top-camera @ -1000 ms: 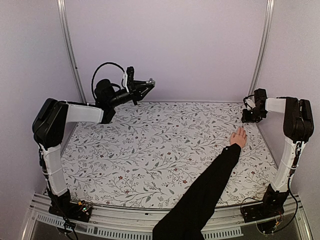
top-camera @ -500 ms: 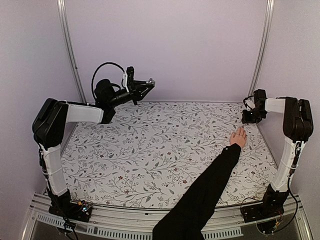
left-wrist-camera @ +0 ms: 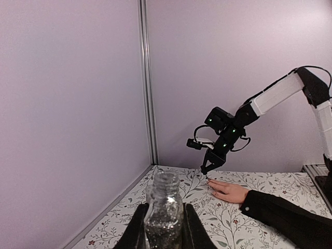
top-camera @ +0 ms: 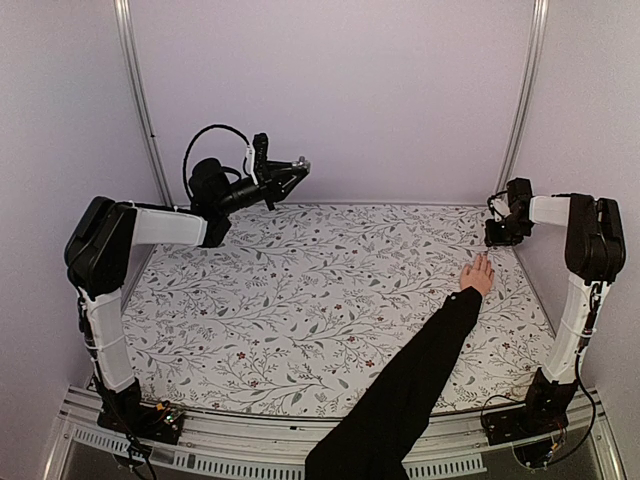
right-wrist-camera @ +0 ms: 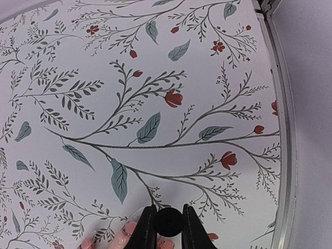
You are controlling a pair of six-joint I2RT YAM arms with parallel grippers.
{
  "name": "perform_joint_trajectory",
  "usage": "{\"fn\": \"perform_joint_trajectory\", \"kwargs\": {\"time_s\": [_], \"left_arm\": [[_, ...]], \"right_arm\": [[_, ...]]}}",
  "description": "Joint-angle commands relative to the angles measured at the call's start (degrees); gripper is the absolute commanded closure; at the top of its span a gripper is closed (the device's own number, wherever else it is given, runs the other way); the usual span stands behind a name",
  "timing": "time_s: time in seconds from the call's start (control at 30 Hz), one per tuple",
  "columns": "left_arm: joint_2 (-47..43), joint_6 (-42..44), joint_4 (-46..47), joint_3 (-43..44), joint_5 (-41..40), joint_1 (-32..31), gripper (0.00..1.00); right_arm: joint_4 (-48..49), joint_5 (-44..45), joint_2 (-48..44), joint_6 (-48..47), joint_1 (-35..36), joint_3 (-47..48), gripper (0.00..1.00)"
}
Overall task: Paint the nails
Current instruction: Paint the nail polish on the nail.
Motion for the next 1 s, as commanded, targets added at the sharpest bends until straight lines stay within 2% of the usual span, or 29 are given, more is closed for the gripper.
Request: {"fn": "perform_joint_trajectory", "kwargs": {"time_s": [0.0, 0.5, 0.97], "left_arm": [[-0.35, 0.06, 1.02, 0.3, -0.31, 0.66, 1.0], [-0.74, -0.07, 0.93, 0.0, -0.16, 0.73, 1.0], [-1.83, 0.17, 0.93, -1.27, -0.05, 0.58, 1.0]], "right_arm": [[-0.4, 1.21, 1.63, 0.01, 0.37, 1.72, 1.0], [-0.35, 2.97, -2.0, -0.09, 0.35, 0.33, 1.0], [0.74, 0.8, -5.36, 0.03, 0.36, -2.99, 1.0]]}}
